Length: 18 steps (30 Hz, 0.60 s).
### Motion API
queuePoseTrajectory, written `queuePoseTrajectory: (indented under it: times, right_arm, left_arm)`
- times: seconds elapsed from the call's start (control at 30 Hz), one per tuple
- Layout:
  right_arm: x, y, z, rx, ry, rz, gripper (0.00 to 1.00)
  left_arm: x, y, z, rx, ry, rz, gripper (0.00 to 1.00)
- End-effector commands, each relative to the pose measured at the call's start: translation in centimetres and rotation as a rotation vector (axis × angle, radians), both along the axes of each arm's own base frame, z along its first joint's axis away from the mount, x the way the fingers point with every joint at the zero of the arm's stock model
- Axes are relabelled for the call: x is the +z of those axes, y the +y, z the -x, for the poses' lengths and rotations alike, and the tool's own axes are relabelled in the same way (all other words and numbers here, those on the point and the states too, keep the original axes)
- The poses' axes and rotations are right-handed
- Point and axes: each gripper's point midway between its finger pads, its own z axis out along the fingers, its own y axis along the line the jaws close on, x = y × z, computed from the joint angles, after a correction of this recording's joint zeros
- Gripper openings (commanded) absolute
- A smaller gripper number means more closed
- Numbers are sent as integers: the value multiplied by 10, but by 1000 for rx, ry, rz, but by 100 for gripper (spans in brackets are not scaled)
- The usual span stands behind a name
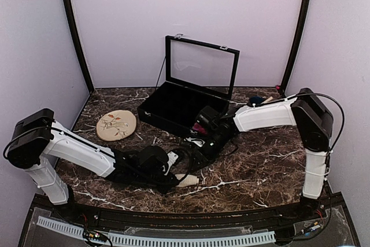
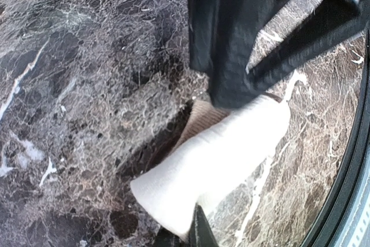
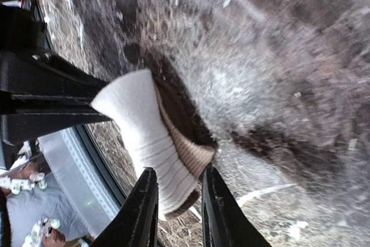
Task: Roll the socks
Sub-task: Roll the sock at the center of the board.
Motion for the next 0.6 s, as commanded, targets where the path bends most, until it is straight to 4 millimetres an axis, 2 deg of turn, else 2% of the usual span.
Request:
queuePoseTrajectory:
  times: [0.0, 0.13, 0.3, 0.33, 0.4, 0.57]
  right_arm:
    - [20, 3, -18, -39, -106, -52, 25]
    - [30, -3, -25, -54, -191, -57, 26]
    - [31, -19, -34, -93, -333, -20, 28]
    - [24, -27, -31, -97, -353, 4, 28]
    - [24, -34, -31, -113, -420, 11, 30]
    - [31, -36, -26, -118, -618, -16, 33]
  left_arm:
    - [-39, 47, 24, 3, 113, -186, 0]
    - [-40, 49, 23, 11, 122, -185, 0]
    - [-40, 50, 20, 15, 141, -173, 0]
    - [-40, 49, 21, 13, 147, -167, 0]
    - [-39, 49, 21, 7, 162, -154, 0]
    - [-36, 49, 21, -21, 192, -121, 0]
